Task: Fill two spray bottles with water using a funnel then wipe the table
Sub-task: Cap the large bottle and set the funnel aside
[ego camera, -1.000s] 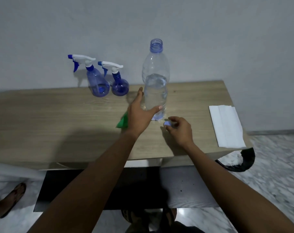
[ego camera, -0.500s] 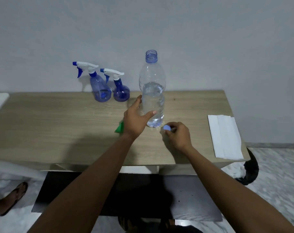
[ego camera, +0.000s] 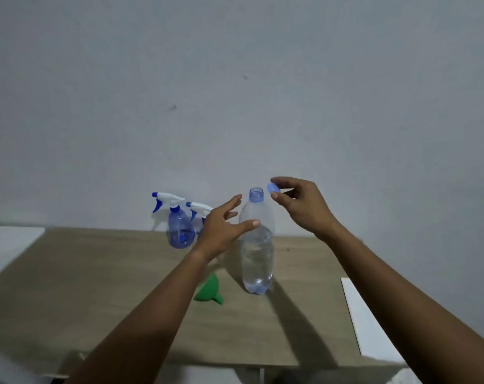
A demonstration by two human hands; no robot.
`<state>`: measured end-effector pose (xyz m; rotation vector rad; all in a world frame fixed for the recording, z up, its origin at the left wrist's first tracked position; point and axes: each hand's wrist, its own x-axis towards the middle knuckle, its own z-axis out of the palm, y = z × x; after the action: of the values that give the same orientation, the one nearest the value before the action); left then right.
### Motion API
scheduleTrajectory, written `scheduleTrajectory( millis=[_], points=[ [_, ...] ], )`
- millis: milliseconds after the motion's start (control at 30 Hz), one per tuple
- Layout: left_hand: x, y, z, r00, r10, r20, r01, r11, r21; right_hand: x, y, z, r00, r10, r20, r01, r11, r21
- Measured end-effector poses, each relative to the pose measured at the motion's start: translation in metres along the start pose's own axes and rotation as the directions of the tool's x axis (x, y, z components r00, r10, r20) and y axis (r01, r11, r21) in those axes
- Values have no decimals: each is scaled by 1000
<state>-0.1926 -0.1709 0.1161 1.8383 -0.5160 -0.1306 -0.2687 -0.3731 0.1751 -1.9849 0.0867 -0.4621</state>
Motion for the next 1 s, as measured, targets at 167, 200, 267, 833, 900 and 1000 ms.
scheduleTrajectory(
  millis=[167, 200, 267, 833, 900, 1000],
  points=[
    [14, 15, -4, 987, 28, 155, -23, 999, -37, 21, -28, 0, 983, -41, 181, 72, 984, -164],
    [13, 15, -3, 985, 23, 172, -15, 999, -46, 24, -31, -1, 975, -43, 220, 87, 976, -198],
    [10, 15, -2, 980, 4, 200, 14, 996, -90, 27, -34, -1, 956, -40, 289, 114, 963, -245],
    [9, 7, 2, 978, -33, 207, 69, 983, -168, 42, -50, -5, 886, -30, 463, 258, 862, -437],
    [9, 8, 2, 979, -35, 201, 70, 983, -169, 42, -52, -4, 881, -36, 472, 278, 846, -454],
    [10, 7, 3, 980, -43, 197, 80, 980, -183, 43, -52, -3, 880, -50, 473, 307, 819, -484]
  ],
)
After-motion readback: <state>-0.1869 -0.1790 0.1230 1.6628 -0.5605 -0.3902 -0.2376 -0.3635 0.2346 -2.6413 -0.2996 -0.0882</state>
